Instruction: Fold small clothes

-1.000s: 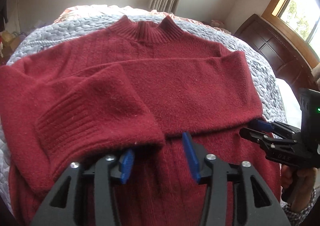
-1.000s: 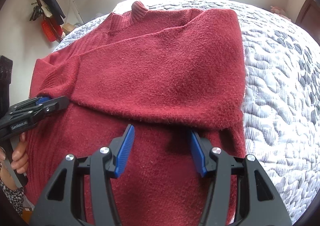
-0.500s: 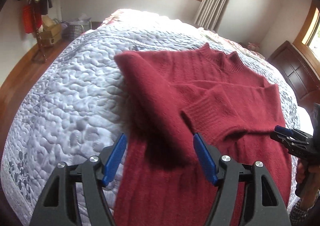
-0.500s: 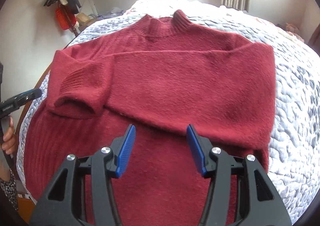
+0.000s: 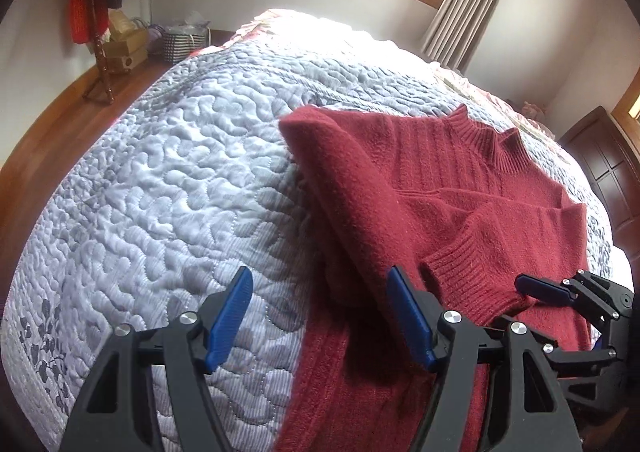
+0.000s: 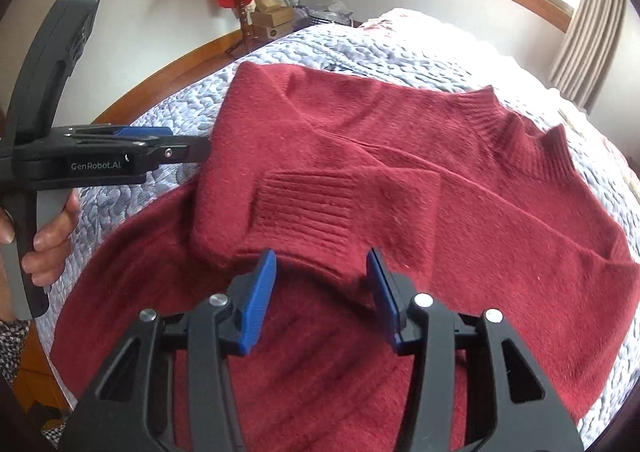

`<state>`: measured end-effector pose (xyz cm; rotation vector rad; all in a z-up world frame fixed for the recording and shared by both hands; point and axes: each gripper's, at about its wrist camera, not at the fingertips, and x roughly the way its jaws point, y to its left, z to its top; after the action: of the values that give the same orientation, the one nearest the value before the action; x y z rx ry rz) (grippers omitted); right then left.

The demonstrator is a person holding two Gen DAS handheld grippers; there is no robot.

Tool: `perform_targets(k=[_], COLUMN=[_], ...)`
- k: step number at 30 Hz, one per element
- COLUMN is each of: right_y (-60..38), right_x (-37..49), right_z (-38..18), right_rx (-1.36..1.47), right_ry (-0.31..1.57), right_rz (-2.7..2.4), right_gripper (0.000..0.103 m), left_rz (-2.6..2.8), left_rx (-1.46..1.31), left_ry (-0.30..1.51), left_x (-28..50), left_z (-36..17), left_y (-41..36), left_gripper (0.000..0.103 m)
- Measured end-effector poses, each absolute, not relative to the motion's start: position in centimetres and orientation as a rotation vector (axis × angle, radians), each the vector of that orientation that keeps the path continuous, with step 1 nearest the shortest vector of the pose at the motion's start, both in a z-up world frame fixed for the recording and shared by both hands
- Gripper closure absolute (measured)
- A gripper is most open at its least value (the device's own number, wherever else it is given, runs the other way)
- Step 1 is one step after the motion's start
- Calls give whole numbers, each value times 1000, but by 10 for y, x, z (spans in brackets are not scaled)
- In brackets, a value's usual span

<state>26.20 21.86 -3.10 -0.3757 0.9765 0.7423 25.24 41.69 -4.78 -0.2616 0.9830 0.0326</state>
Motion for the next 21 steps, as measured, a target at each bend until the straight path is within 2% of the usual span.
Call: perform_targets(k=[4, 8, 10, 14, 15, 21], right_y=[241, 252, 256, 248, 242, 185], right_x=[271, 278, 278, 285, 287, 296], right_z=[-46, -60, -66, -62, -58, -30], right_rx=[-396, -383, -410, -344, -316, -150], right_ry=[1023, 1079, 1081, 1087, 1082, 1038], right_rz=[757, 775, 760, 746, 754, 728], right_gripper=[56, 43, 49, 83, 87, 89], left_rz=[40, 39, 42, 40, 41, 35], left_rx=[-271, -278, -279, -291, -291, -292], left_ry=[979, 979, 978, 981, 981, 981], left_x=[252, 251, 251, 250, 250, 250], left_z=[-47, -48, -49, -50, -50, -52], left_y=[423, 426, 427, 429, 429, 424], left_gripper=[33, 33, 33, 33, 32, 31])
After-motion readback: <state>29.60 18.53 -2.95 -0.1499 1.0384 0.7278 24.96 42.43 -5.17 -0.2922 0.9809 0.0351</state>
